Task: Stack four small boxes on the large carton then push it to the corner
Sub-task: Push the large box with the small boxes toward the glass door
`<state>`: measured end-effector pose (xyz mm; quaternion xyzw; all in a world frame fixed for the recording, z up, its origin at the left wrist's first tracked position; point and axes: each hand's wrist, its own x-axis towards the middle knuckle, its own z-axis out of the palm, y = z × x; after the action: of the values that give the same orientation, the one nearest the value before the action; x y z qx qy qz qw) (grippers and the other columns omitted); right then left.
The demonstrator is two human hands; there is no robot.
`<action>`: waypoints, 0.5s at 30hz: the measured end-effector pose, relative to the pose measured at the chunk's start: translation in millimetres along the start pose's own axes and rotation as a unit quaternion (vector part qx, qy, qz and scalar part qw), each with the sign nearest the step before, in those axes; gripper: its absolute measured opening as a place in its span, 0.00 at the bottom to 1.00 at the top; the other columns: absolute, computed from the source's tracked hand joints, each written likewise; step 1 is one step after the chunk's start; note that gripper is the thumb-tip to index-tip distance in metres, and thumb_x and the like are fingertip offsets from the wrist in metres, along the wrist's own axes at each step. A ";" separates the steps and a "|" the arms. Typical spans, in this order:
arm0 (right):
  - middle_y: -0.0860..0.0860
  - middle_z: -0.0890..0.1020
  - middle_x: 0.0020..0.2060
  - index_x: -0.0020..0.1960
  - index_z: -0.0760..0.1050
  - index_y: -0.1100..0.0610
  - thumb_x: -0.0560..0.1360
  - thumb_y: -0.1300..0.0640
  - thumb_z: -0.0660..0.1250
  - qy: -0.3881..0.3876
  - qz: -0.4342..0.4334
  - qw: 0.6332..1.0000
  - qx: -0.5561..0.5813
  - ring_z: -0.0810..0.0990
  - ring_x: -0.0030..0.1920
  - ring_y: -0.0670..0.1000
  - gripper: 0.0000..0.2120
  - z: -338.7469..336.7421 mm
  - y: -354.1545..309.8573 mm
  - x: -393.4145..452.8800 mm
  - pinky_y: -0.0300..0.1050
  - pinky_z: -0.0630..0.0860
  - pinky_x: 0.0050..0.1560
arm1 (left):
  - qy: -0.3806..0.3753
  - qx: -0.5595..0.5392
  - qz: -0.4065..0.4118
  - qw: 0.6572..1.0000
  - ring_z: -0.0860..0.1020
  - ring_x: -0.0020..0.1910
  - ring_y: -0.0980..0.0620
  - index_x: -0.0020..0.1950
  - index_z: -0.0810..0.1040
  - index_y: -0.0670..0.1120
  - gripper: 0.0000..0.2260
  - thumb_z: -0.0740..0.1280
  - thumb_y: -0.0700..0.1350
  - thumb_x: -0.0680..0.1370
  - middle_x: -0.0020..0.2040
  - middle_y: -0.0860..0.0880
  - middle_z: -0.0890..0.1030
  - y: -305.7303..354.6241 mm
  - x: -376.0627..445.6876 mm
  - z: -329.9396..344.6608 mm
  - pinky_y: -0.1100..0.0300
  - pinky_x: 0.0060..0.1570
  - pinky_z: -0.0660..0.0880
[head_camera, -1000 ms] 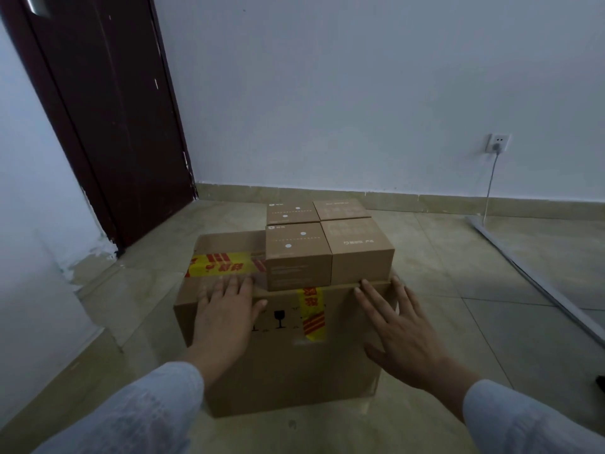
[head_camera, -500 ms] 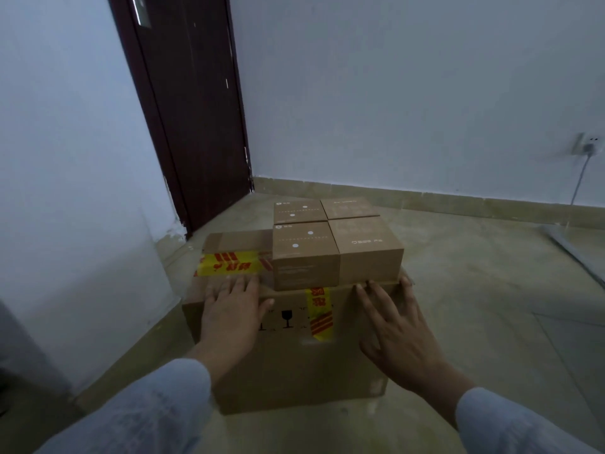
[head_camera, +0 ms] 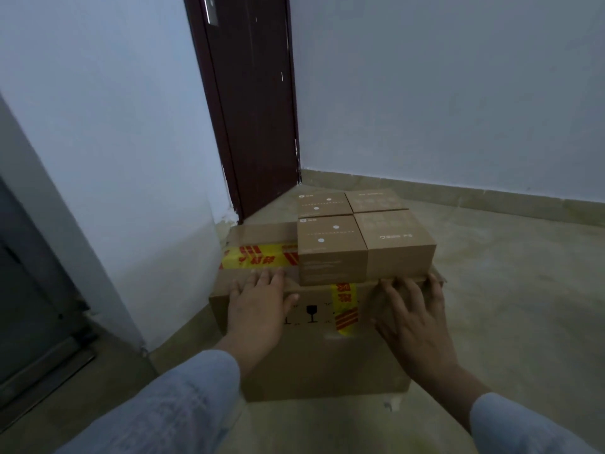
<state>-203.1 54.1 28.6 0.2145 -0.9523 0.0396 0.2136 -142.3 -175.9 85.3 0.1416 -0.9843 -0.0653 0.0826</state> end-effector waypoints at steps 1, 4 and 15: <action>0.60 0.70 0.63 0.67 0.64 0.53 0.69 0.39 0.55 -0.006 0.004 1.000 0.003 0.63 0.67 0.70 0.30 0.7 0.5 0.8 0.70 0.61 0.65 | -0.001 0.001 -0.005 1.000 0.57 0.75 0.44 0.74 0.56 0.53 0.25 0.52 0.58 0.78 0.76 0.48 0.61 0.7 -0.9 -0.4 0.41 0.71 0.53; 0.60 0.70 0.64 0.67 0.64 0.52 0.70 0.36 0.54 -0.031 0.005 0.999 0.011 0.63 0.67 0.73 0.31 3.2 1.4 3.8 0.72 0.61 0.64 | -0.004 -0.002 -0.023 1.000 0.56 0.75 0.44 0.74 0.56 0.52 0.25 0.52 0.58 0.79 0.76 0.47 0.61 2.2 -6.7 -2.7 0.41 0.72 0.53; 0.60 0.73 0.62 0.67 0.64 0.52 0.72 0.33 0.40 -0.082 -0.035 0.994 0.059 0.68 0.64 0.72 0.34 1.2 -26.0 17.8 0.73 0.62 0.63 | -0.020 0.025 -0.087 0.996 0.54 0.76 0.44 0.75 0.54 0.51 0.24 0.50 0.56 0.80 0.77 0.47 0.58 -28.2 -29.7 -15.2 0.39 0.72 0.52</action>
<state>-207.0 23.4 34.7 0.2624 -0.9544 0.0703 0.1234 -103.9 -195.7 91.6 0.2272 -0.9711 -0.0502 0.0535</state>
